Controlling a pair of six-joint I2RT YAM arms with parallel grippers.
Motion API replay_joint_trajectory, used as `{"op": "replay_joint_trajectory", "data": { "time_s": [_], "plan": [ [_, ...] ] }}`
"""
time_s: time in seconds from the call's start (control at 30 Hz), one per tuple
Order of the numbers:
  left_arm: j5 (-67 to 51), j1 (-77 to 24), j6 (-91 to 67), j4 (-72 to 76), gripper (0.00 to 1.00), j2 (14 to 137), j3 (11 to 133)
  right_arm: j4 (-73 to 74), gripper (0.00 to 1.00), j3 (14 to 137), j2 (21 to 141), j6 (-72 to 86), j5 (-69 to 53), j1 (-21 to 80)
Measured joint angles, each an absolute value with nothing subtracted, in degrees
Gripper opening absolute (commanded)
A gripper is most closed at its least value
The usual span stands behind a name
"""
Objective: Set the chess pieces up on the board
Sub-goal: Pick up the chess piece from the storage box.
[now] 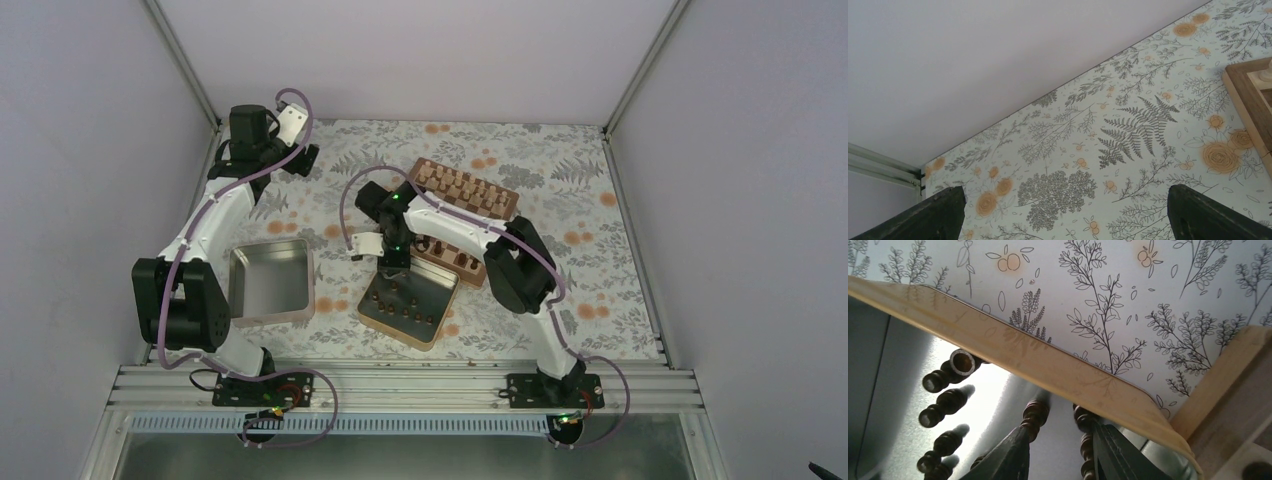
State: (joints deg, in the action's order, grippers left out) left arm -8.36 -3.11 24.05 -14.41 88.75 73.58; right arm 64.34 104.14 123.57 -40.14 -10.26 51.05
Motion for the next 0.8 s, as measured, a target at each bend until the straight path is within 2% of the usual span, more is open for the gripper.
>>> {"op": "replay_joint_trajectory", "data": {
  "time_s": [0.8],
  "plan": [
    [-8.43,-3.11,24.08,-13.82,1.0,88.75,73.58,60.1,0.35,103.81,125.32,-33.36,-10.85,51.0]
  ]
}}
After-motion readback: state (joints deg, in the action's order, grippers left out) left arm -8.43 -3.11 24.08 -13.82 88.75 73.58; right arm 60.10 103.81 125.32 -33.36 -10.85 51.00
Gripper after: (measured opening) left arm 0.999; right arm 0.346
